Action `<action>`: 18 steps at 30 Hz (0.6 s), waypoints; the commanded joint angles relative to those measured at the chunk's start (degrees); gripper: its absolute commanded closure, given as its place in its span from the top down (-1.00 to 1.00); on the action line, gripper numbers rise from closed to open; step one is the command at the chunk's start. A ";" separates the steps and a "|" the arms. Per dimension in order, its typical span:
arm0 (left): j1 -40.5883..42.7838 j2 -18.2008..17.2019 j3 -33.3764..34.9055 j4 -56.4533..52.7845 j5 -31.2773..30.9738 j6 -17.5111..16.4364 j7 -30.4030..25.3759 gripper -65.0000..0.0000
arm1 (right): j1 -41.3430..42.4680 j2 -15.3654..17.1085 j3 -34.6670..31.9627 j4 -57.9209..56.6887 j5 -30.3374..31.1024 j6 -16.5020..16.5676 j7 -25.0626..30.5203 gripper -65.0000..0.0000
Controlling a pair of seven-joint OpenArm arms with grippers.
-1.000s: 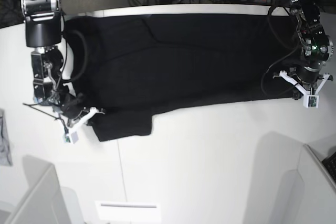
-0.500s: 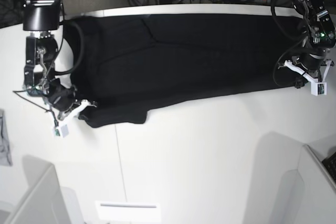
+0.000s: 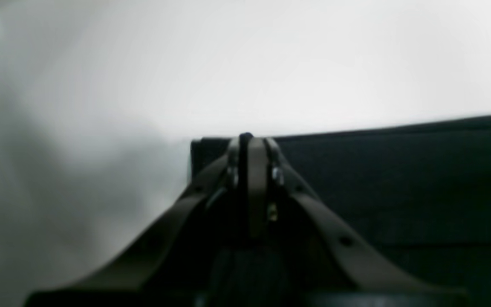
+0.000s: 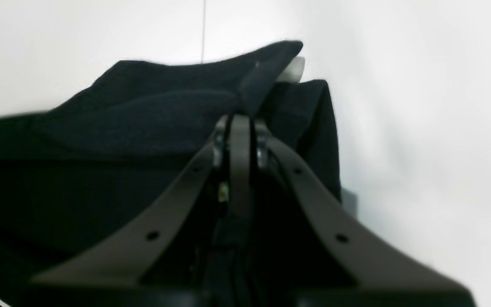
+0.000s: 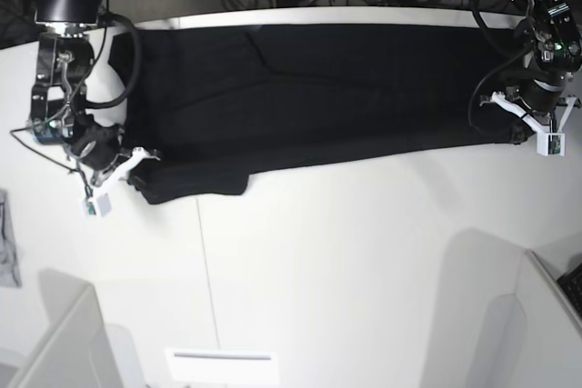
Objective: Fold the T-shirt properly
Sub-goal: 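Lift the hem with both grippers and fold it toward the collar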
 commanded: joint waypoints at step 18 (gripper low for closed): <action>3.43 -1.79 -0.36 3.78 -0.87 0.20 -1.81 -1.00 | -5.39 -0.46 2.94 8.63 0.63 0.10 -3.64 -1.00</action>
